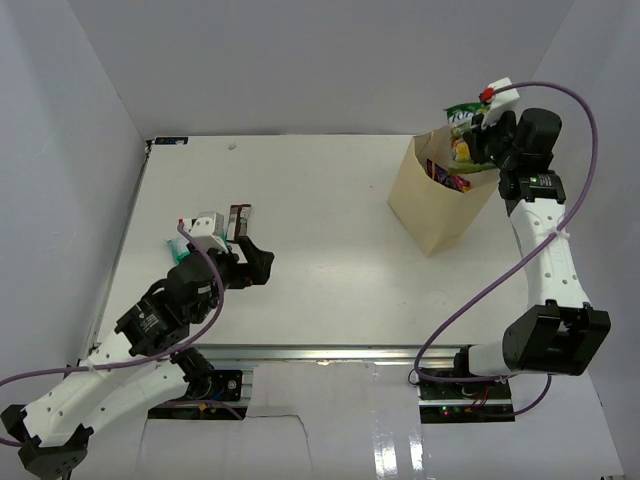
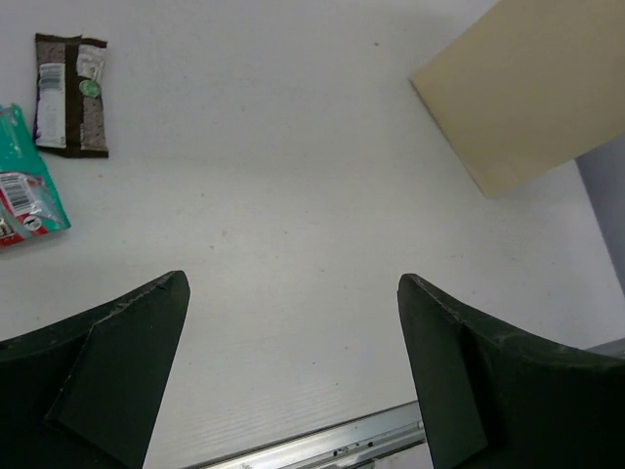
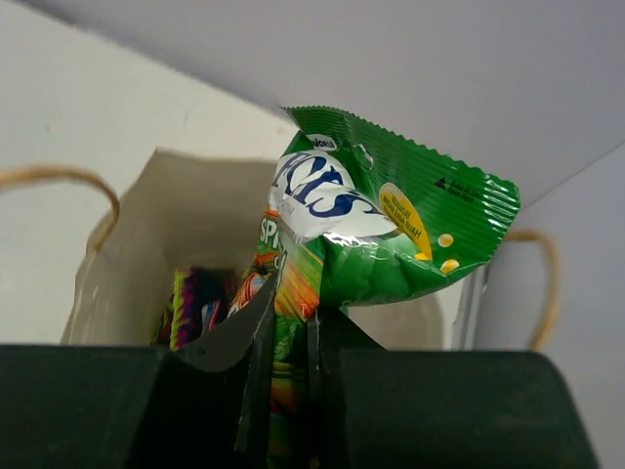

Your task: Place the snacks into the paper bag

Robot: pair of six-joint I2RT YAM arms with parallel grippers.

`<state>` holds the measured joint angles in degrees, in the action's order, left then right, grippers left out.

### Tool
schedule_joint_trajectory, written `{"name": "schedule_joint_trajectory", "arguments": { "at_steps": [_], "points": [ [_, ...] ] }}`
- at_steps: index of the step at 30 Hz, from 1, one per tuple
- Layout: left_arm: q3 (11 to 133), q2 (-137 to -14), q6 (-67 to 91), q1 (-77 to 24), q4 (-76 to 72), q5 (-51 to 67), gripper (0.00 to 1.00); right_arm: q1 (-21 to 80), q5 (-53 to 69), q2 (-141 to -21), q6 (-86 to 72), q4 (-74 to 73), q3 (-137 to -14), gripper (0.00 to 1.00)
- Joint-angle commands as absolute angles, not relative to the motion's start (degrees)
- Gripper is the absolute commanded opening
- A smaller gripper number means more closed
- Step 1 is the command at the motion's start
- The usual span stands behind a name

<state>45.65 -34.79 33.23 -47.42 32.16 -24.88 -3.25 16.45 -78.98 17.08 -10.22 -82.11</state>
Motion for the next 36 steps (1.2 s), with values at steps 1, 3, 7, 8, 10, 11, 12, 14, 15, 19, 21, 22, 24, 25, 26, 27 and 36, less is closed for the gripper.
{"name": "schedule_joint_trajectory", "arguments": {
  "at_steps": [1,3,7,8,10,11,12,14,15,19,21,22,24,25,26,27,36],
  "points": [
    [46.84,-35.94,36.65,-47.29,37.97,-30.49,0.98,-2.99,23.15,-74.98,21.0,-7.03,-78.5,0.08],
    [47.11,-36.82,37.44,-47.29,39.45,-31.72,0.98,-2.38,29.85,-75.06,24.93,-12.26,-76.29,0.08],
    [48.43,-43.31,38.41,-47.2,41.74,-33.4,0.98,2.28,35.76,-75.67,29.62,-18.36,-74.8,0.08],
    [48.95,-44.37,38.41,-47.2,41.84,-33.31,0.98,2.55,36.73,-76.02,29.62,-18.89,-74.79,0.08],
    [49.39,-46.74,38.32,-47.2,41.92,-33.31,0.98,3.08,37.26,-76.9,28.66,-19.77,-75.23,0.1],
    [49.57,-47.11,38.67,-47.02,41.92,-33.48,0.98,3.08,37.27,-77.25,28.22,-20.04,-75.32,0.16],
    [49.66,-47.37,38.85,-46.85,41.75,-33.66,0.98,3.25,37.27,-77.69,28.13,-20.56,-75.76,0.22],
    [49.48,-47.64,38.85,-45.8,41.31,-33.4,0.98,3.43,36.3,-79.18,28.21,-22.23,-76.37,0.45],
    [49.22,-47.64,38.67,-45.18,40.87,-32.79,0.98,3.43,36.21,-80.41,28.56,-23.02,-77.6,0.5],
    [46.51,-48.43,36.92,-39.74,39.03,-30.42,0.98,3.43,36.39,-81.82,29.62,-26.28,-81.2,0.66],
    [44.92,-49.74,33.95,-32.29,35.17,-23.17,0.98,3.43,36.12,-81.83,29.79,-26.1,-82.61,0.69],
    [44.04,-50.53,33.4,-26.95,34.03,-20.59,0.98,3.34,35.25,-81.91,29.79,-26.1,-84.53,0.71],
    [44.21,-54.11,32.79,-22.52,32.08,-16.19,0.98,3.17,34.02,-82.0,29.62,-26.1,-86.56,0.73],
    [45.08,-55.71,32.87,-18.93,31.73,-13.13,0.98,3.08,32.53,-81.74,29.62,-26.1,-88.49,0.78],
    [45.7,-57.38,32.87,-17.5,31.29,-11.53,0.98,2.73,31.48,-81.56,30.32,-26.1,-89.38,0.81],
    [46.49,-60.96,33.57,-16.01,31.46,-10.3,0.98,2.64,29.12,-80.95,30.93,-26.1,-90.17,0.85],
    [55.01,-75.4,39.99,-10.11,36.21,-13.35,0.98,-1.84,22.92,-74.64,36.2,-25.58,-88.7,0.96]
  ]
}}
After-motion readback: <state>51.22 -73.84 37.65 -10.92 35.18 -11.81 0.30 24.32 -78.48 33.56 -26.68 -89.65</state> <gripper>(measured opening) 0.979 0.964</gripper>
